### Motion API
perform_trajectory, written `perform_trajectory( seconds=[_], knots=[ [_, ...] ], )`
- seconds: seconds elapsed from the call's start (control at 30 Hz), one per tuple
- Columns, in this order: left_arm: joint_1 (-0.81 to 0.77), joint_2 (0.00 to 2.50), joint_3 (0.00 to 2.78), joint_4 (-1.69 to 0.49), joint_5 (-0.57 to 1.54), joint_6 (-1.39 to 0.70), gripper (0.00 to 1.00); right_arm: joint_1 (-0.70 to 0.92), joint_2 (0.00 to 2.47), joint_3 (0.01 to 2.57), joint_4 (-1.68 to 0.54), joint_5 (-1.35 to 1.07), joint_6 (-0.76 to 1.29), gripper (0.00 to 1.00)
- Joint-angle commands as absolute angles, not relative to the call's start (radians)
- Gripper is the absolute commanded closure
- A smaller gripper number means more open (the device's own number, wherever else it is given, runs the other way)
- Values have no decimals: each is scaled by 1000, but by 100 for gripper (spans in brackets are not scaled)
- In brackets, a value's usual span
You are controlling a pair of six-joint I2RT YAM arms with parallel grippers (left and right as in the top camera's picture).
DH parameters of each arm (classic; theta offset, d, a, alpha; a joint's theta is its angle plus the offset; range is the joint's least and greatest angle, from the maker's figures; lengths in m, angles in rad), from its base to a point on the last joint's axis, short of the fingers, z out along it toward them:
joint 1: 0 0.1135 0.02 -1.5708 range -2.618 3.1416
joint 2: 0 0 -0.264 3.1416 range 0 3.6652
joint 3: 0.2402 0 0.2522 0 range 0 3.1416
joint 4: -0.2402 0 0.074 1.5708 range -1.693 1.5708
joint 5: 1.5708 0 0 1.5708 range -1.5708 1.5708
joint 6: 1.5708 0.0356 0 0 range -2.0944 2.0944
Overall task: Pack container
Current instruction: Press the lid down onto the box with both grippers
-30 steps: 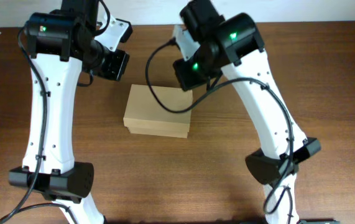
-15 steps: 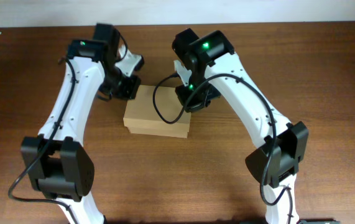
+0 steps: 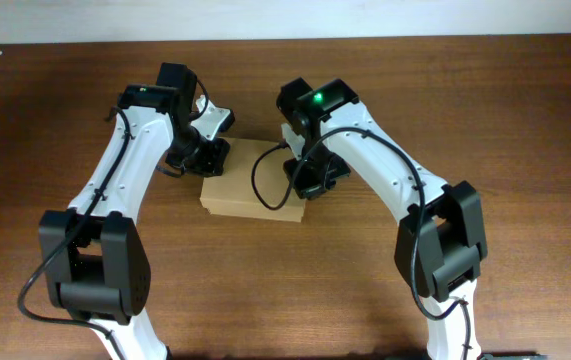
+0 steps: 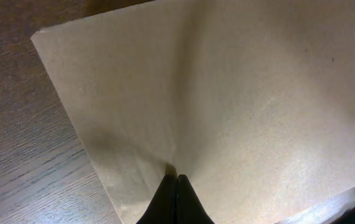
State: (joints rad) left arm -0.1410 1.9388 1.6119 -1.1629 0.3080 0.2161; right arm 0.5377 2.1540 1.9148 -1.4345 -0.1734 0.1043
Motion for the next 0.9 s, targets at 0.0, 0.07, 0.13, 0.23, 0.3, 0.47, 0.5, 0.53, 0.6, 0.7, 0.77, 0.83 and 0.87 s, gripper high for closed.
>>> perform_trajectory(
  seconds=[0.0, 0.07, 0.13, 0.23, 0.3, 0.47, 0.5, 0.53, 0.6, 0.7, 0.77, 0.83, 0.87],
  knots=[
    [-142, 1939, 1587, -1161, 326, 203, 98, 538, 2153, 1878, -1401, -192, 101, 96],
    [-142, 1939, 1587, -1158, 326, 203, 98, 538, 2153, 1876, -1393, -202, 101, 96],
    [-142, 1939, 1586, -1150, 325, 203, 98, 538, 2153, 1885, -1392, -202, 101, 96],
    [-141, 1939, 1586, -1147, 315, 204, 98, 537, 2153, 1924, -1411, -202, 101, 96],
    [-141, 1939, 1586, -1147, 307, 204, 98, 537, 2153, 1956, -1426, -206, 91, 96],
    [-141, 1939, 1586, -1140, 307, 204, 98, 537, 2153, 2079, -1471, -236, 77, 96],
    [-141, 1939, 1586, -1139, 307, 204, 98, 537, 2153, 2119, -1485, -236, 73, 96],
    [-141, 1939, 1586, -1139, 307, 204, 98, 538, 2153, 2140, -1489, -236, 66, 96],
    [-141, 1939, 1586, -1139, 307, 204, 98, 538, 2153, 2150, -1489, -236, 67, 96],
    [-141, 1939, 1586, -1140, 307, 204, 98, 539, 2156, 2141, -1491, -236, 67, 96],
    [-141, 1939, 1586, -1139, 307, 204, 98, 545, 2157, 2125, -1480, -236, 67, 96],
    [-141, 1939, 1586, -1137, 307, 204, 98, 556, 2157, 2093, -1456, -236, 67, 96],
    [-141, 1939, 1586, -1136, 307, 204, 98, 558, 2157, 2080, -1449, -236, 67, 96]
  ],
)
